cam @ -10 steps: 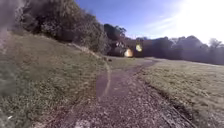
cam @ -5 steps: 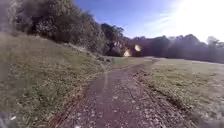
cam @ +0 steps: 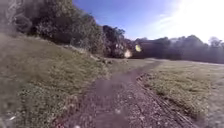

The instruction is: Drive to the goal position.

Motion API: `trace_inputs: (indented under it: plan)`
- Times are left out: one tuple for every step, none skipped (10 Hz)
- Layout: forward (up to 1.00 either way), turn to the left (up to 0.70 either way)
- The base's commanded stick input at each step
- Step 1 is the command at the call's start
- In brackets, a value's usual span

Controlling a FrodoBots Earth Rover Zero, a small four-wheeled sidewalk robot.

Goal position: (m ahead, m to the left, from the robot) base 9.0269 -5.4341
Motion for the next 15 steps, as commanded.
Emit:
trace_inputs:
  plan:
    - [0.7,0.0]
    - [0.7,-0.07]
    - [0.7,-0.22]
    - [0.7,-0.29]
    - [0.7,-0.33]
    - [0.7,-0.33]
    - [0.7,-0.33]
    - [0.7,-0.33]
    - [0.7,-0.33]
    - [0.7,-0.33]
    - [0.7,-0.3]
    - [0.7,-0.23]
    - [0.7,0.0]
    - [0.7,0.0]
    - [0.7,0.0]
